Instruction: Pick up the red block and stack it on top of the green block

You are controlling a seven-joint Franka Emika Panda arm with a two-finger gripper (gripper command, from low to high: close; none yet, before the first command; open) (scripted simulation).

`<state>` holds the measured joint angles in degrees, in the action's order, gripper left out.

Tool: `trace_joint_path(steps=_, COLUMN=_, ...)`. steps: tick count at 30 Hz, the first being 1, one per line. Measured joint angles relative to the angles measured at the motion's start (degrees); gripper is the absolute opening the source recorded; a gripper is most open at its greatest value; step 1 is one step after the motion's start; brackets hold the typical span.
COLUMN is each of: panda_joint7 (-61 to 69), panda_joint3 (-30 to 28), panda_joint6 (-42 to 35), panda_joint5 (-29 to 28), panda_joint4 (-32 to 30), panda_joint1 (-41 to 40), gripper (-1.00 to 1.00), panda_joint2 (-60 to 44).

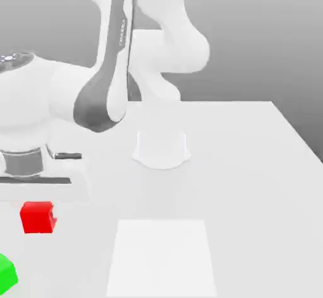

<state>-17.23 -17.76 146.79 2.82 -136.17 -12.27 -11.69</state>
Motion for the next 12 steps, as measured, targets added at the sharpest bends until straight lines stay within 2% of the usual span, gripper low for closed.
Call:
trace_joint_path(steps=4, panda_joint7=-0.9, panda_joint3=-0.2, panda_joint6=-3.3, panda_joint5=4.9, panda_joint4=8.1, panda_joint1=-2.7, gripper=-1.0, panda_joint2=-4.9)
trace_joint_path(steps=8, panda_joint7=1.1, panda_joint3=1.8, panda_joint6=1.2, panda_joint5=9.5, panda_joint4=10.7, panda_joint1=-4.9, gripper=-1.0, panda_joint2=-12.3)
trace_joint_path(steps=9, panda_joint7=1.6, panda_joint3=2.3, panda_joint6=2.5, panda_joint5=10.2, panda_joint4=10.9, panda_joint1=-5.3, gripper=1.0, panda_joint2=-13.7)
trace_joint_path(steps=12, panda_joint7=1.6, panda_joint3=2.3, panda_joint6=2.5, panda_joint5=10.2, panda_joint4=10.9, panda_joint1=-5.3, gripper=1.0, panda_joint2=-13.7)
